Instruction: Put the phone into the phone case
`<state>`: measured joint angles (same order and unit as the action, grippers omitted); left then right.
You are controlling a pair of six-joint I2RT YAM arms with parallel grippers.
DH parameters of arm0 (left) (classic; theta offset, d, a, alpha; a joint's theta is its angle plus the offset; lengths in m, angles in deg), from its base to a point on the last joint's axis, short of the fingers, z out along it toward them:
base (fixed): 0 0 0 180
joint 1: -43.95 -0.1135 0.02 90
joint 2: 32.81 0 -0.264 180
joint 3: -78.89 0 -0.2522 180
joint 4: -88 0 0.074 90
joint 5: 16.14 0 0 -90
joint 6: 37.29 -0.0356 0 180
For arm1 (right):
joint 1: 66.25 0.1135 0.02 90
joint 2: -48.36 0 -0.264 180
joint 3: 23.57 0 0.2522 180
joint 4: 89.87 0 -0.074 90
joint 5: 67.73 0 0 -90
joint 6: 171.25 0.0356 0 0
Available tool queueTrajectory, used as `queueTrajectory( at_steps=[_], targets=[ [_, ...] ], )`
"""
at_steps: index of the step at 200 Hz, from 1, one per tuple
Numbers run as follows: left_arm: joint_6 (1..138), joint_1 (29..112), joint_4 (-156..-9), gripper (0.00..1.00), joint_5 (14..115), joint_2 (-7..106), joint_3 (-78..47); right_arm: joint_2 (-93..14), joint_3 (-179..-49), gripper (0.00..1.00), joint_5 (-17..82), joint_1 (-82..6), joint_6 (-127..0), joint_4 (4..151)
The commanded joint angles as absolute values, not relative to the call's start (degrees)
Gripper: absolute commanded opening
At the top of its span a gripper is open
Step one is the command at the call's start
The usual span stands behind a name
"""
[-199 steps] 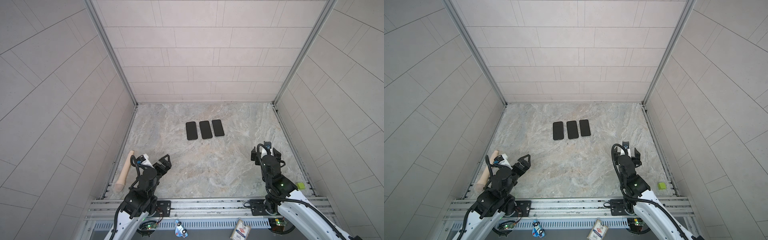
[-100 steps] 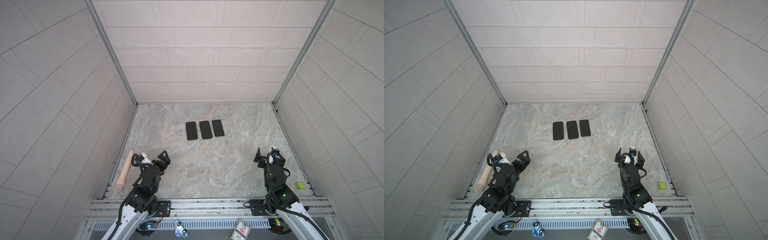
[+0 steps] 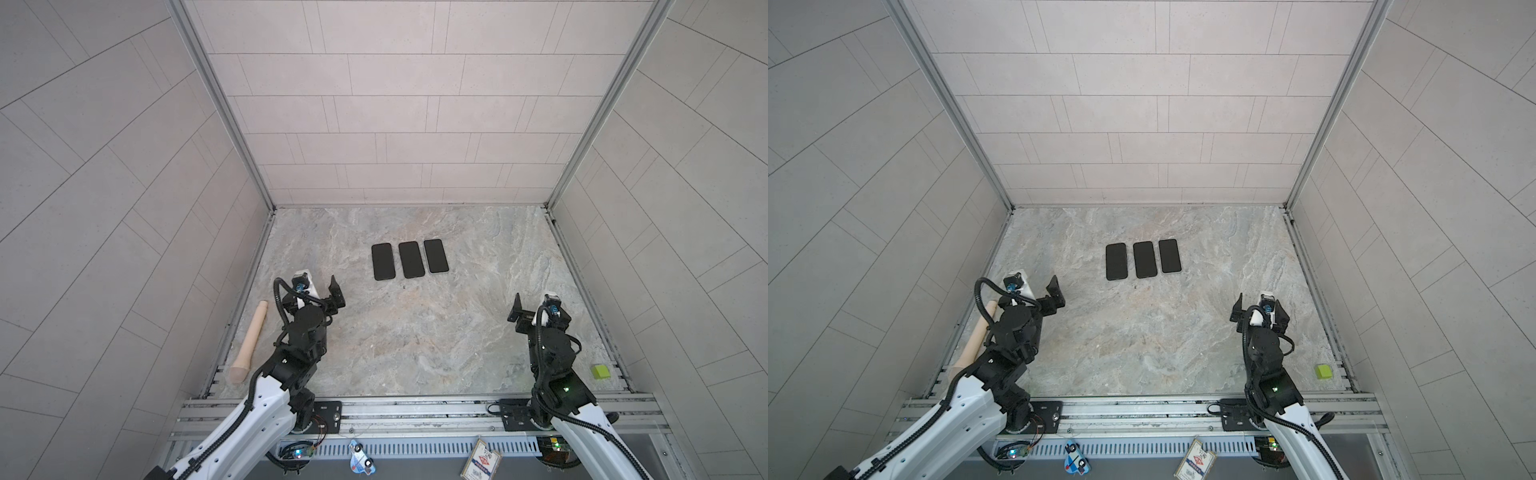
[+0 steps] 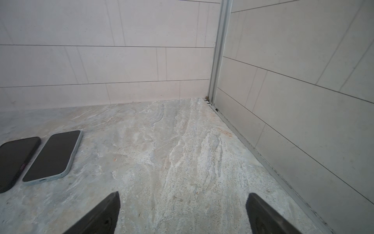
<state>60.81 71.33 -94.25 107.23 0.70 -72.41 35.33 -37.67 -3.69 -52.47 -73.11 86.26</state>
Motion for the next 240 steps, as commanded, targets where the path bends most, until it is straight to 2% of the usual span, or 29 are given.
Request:
queueTrajectory(
  at_steps=[1, 37, 63, 94, 114, 156, 205, 240],
  targets=[
    [46.0, 71.1, -100.2, 1.00, 109.4, 0.8, -75.0, 29.4, -35.4, 1.00, -3.7, -57.2, -68.9, 95.4],
    [47.0, 71.1, -110.1, 1.00, 110.9, 3.6, -82.4, 17.7, -38.5, 1.00, -0.8, -60.0, -72.9, 100.6],
    [50.7, 70.9, -109.2, 1.00, 114.3, 6.5, -83.7, 9.8, -41.5, 1.00, 0.2, -60.0, -73.7, 102.5],
    [49.2, 70.3, -120.0, 1.00, 114.4, 15.3, -85.0, -8.8, -50.2, 1.00, 4.0, -59.9, -75.4, 105.2],
    [48.4, 68.9, -127.8, 1.00, 113.0, 19.5, -86.4, -15.4, -50.4, 1.00, 5.3, -60.0, -75.7, 113.8],
    [49.3, 65.0, -132.1, 1.00, 108.2, 27.4, -84.0, -21.6, -54.2, 1.00, 6.7, -60.1, -75.8, 114.8],
    [52.6, 61.2, -154.8, 1.00, 108.4, 43.5, -85.5, -22.7, -54.7, 1.00, 6.8, -60.2, -75.8, 115.2],
    [52.1, 60.9, -154.0, 1.00, 107.9, 43.3, -85.2, -24.0, -53.2, 0.99, 8.0, -60.2, -79.0, 120.3]
  ],
)
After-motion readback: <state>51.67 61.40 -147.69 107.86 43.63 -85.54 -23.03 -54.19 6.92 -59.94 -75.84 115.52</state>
